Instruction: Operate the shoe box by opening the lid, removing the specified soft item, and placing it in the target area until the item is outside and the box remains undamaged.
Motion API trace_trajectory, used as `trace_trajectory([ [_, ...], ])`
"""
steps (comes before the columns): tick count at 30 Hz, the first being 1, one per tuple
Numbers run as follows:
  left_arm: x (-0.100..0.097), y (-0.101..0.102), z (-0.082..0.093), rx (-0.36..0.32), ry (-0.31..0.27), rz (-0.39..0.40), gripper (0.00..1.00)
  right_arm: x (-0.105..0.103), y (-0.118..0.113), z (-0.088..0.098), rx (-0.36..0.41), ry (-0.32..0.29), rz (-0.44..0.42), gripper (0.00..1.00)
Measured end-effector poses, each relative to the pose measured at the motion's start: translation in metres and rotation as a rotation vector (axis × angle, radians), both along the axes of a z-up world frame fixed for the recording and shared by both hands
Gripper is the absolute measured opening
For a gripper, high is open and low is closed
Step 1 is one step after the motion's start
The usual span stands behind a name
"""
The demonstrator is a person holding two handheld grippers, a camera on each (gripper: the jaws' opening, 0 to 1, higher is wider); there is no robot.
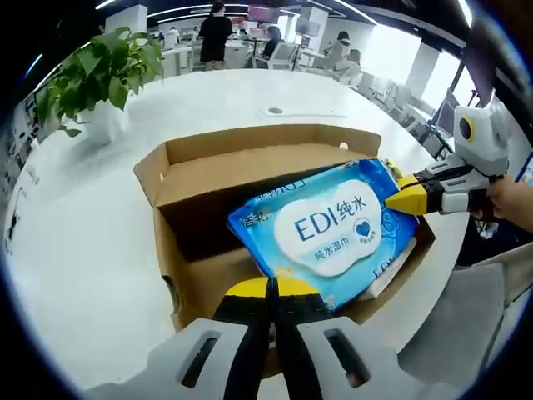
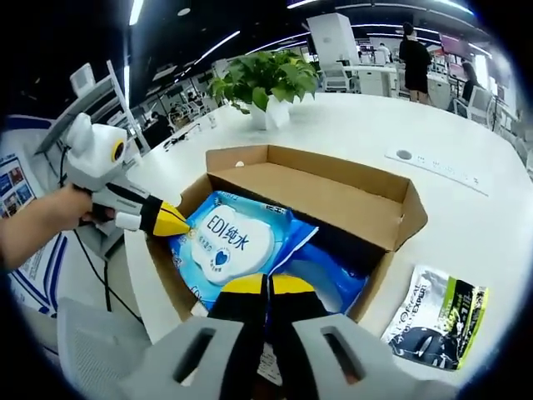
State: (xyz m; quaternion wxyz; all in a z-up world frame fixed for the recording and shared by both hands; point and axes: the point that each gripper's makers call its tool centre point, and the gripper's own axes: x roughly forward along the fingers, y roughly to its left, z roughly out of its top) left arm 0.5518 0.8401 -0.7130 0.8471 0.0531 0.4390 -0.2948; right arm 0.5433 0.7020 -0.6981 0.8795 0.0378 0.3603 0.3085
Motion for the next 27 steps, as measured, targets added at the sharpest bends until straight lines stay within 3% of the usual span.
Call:
trace_trajectory([
  [13,-0.005,-0.026,0.037,-0.050,-0.069,-0.011,0.00,-0.008,-0.026,0.025,0.030,-0.022,-0.034,0.00],
  [27,-0.017,-0.063,0.050,-0.088,-0.080,-0.037,0.00,-0.022,-0.063,0.038,0.036,-0.018,-0.077,0.00],
])
